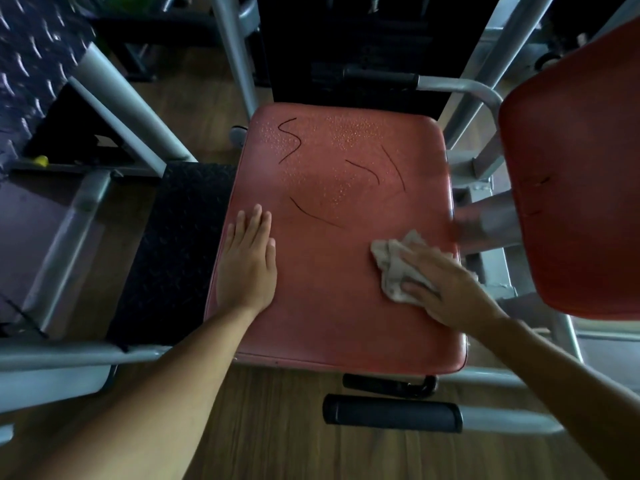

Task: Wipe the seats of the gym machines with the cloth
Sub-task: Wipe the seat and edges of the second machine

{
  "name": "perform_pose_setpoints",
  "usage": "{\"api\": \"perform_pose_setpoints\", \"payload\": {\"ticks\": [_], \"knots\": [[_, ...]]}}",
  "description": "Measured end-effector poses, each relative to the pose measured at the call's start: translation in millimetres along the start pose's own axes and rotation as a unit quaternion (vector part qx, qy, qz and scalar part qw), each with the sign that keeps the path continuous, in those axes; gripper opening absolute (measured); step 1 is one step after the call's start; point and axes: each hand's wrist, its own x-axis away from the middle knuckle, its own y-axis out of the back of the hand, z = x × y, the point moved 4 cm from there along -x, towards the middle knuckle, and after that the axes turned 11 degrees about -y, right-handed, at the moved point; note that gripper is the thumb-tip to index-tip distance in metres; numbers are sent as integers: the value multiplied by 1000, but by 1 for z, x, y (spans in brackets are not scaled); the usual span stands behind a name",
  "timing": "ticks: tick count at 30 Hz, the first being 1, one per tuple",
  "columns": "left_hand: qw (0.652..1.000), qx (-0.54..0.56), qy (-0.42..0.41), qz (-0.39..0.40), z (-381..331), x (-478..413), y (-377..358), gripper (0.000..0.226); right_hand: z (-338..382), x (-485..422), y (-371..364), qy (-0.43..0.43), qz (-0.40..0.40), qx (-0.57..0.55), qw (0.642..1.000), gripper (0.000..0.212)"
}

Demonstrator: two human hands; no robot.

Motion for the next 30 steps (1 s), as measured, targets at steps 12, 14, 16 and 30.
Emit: {"api": "perform_pose_setpoints", "payload": {"ticks": [12,14,16,30], "knots": [[998,43,4,-37,3,1,0,46,66,-86,-35,59,-72,52,994,50],[997,65,14,-49,3,2,1,46,60,-117,-26,-54,-103,42,992,45],[993,94,27,-66,5,1,1,46,70,-126,-30,-102,-118,13,988,44],[995,45,64,-59,14,0,-5,50,144,-193,-57,-21,-96,-5,995,46]]}}
